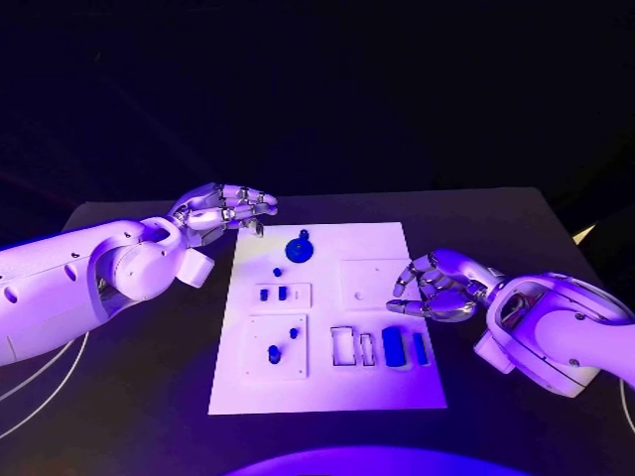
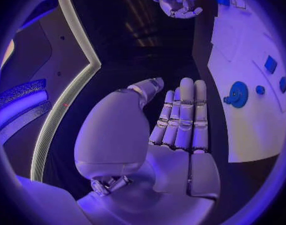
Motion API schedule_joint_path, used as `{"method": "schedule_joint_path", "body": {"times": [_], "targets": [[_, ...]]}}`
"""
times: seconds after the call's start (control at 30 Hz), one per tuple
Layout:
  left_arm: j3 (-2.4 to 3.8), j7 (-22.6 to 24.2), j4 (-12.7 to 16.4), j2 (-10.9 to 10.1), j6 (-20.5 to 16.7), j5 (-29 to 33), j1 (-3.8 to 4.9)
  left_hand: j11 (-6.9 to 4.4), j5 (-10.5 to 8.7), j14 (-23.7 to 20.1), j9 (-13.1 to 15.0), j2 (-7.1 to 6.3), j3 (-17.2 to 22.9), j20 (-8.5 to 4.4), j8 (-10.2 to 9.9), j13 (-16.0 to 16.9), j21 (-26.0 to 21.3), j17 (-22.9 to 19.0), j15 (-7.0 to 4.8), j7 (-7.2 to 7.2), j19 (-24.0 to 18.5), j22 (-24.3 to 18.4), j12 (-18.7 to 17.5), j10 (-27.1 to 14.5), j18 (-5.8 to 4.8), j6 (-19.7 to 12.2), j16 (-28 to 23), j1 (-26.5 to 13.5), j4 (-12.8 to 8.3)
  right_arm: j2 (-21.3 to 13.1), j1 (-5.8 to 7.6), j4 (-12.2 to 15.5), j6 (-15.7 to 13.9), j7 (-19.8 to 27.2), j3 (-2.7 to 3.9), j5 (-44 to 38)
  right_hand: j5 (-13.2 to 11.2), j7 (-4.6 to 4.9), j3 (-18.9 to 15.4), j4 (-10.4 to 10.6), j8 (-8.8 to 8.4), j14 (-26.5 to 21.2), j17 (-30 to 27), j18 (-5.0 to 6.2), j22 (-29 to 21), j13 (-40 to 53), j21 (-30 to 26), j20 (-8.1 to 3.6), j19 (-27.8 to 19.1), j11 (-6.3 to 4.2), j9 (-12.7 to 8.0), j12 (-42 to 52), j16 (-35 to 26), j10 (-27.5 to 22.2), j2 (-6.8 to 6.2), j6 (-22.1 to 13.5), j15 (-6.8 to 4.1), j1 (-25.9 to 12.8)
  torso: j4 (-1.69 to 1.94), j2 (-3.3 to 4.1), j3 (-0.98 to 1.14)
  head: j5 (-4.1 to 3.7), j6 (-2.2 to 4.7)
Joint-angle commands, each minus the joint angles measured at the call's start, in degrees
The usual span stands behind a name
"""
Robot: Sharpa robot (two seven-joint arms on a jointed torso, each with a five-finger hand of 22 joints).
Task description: Assemble the parts on the task board
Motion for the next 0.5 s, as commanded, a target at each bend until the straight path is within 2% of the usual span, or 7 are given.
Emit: {"method": "schedule_joint_path", "body": {"times": [0.03, 0.07, 0.17, 0.2, 0.27, 0.37, 0.5], "targets": [[0.00, 1.4, 0.0, 0.2, 0.7, 0.7, -0.25, 0.06, -0.29, -0.4, 0.1, 0.06, -0.3, 0.06, 0.3, -0.1, -0.3, 0.1, 0.16, 0.26, 0.2, -0.1, 0.3, -0.5, 0.32, -0.3, 0.2, -0.5, 0.0, -0.9, -0.53, 0.8, 4.9, -4.3, -0.14, -0.5, 1.6, -0.46, -1.8, 0.1, 0.81, 4.4, 6.2, -0.89, 9.9, 2.7, 1.1, -0.14, 0.5, -0.03, 0.0, 1.1, 0.8, 0.6, 0.08, -0.2, -0.37, -1.8, -0.43, -0.61, -0.10, -0.38, -0.77], [-0.01, 1.5, 0.0, 0.2, 0.7, 0.8, -0.32, 0.06, -0.30, -0.4, 0.1, 0.06, -0.3, 0.07, 0.3, -0.1, -0.4, 0.1, 0.16, 0.26, 0.2, -0.1, 0.3, -0.5, 0.32, -0.3, 0.2, -0.5, 0.0, -1.1, -0.75, 0.8, 4.9, -4.9, -0.18, -0.8, 1.4, -0.49, -3.0, 0.2, 1.12, 4.4, 6.5, -0.93, 9.9, 2.9, 1.4, -0.15, 0.6, -0.05, 0.0, 1.1, 1.0, 0.6, -0.05, -0.4, -0.36, -2.8, -0.48, -0.71, -0.13, -0.49, -0.89], [-0.02, 1.5, 0.0, 0.3, 0.6, 0.8, -0.53, 0.06, -0.32, -0.5, 0.1, 0.03, -0.4, 0.09, 0.3, -0.1, -0.5, 0.1, 0.18, 0.27, 0.2, -0.2, 0.3, -0.5, 0.31, -0.3, 0.2, -0.5, 0.1, -1.0, -1.38, 0.7, 4.3, -6.4, -0.26, -1.4, -2.1, -0.60, -8.0, 0.2, 2.11, 4.4, 6.7, -0.96, 9.9, 3.3, 1.7, -0.15, 0.6, -0.09, -0.1, 1.1, 1.2, 0.4, 0.31, -0.8, -0.38, -4.4, -0.54, -0.93, -0.22, -0.57, -1.11], [-0.02, 1.6, -0.1, 0.4, 0.6, 0.8, -0.61, 0.07, -0.33, -0.5, 0.1, 0.01, -0.5, 0.09, 0.3, -0.1, -0.6, 0.1, 0.18, 0.26, 0.2, -0.2, 0.3, -0.5, 0.31, -0.4, 0.2, -0.5, 0.1, -0.9, -1.58, 0.5, 4.1, -7.1, -0.28, -1.7, -3.3, -0.62, -11.4, 0.2, 2.75, 4.5, 7.1, -1.07, 10.1, 3.5, 2.4, -0.11, 0.8, -0.13, -0.2, 1.0, 1.4, 0.5, 1.48, -1.0, -0.47, -4.1, -0.53, -1.00, -0.24, -0.56, -1.14], [-0.02, 1.7, -0.1, 0.5, 0.6, 0.8, -0.78, 0.07, -0.34, -0.6, 0.1, -0.02, -0.5, 0.12, 0.3, -0.1, -0.7, 0.1, 0.20, 0.27, 0.2, -0.3, 0.4, -0.6, 0.30, -0.4, 0.1, -0.6, 0.2, -0.5, -1.94, 0.2, 3.8, -8.3, -0.32, -2.6, -3.3, -0.66, -13.5, 0.2, 3.15, 4.5, 7.5, -1.12, 10.2, 3.7, 2.9, -0.15, 0.9, -0.14, -0.3, 0.9, 1.5, 0.5, 2.21, -1.1, -0.41, -3.6, -0.45, -1.18, -0.28, -0.48, -1.29], [-0.03, 1.8, -0.1, 0.5, 0.6, 0.9, -1.00, 0.08, -0.34, -0.7, 0.1, -0.05, -0.6, 0.14, 0.3, 0.0, -0.9, 0.1, 0.23, 0.27, 0.2, -0.5, 0.4, -0.6, 0.29, -0.4, 0.1, -0.6, 0.3, 0.2, -2.63, -0.1, 3.4, -9.8, -0.37, -4.0, -3.1, -0.70, -15.1, 0.2, 3.48, 4.7, 8.2, -1.30, 10.4, 4.1, 4.0, -0.16, 1.2, -0.17, -0.5, 1.0, 1.8, 0.7, 2.78, -1.1, -0.43, -3.3, -0.39, -1.31, -0.34, -0.24, -1.35], [-0.03, 1.9, -0.1, 0.6, 0.6, 1.0, -1.17, 0.09, -0.32, -1.0, 0.1, -0.05, -0.8, 0.19, 0.4, 0.0, -1.2, 0.1, 0.26, 0.27, 0.1, -0.7, 0.5, -0.7, 0.28, -0.5, 0.0, -0.6, 0.4, 1.4, -3.69, -0.8, 3.6, -11.6, -0.41, -6.2, -2.9, -0.74, -15.7, 0.2, 3.65, 4.8, 8.6, -1.40, 10.5, 4.2, 4.6, -0.17, 1.4, -0.20, -0.5, 1.1, 2.0, 0.8, 3.05, -1.0, -0.44, -3.2, -0.44, -1.39, -0.44, -0.40, -1.26]]}}
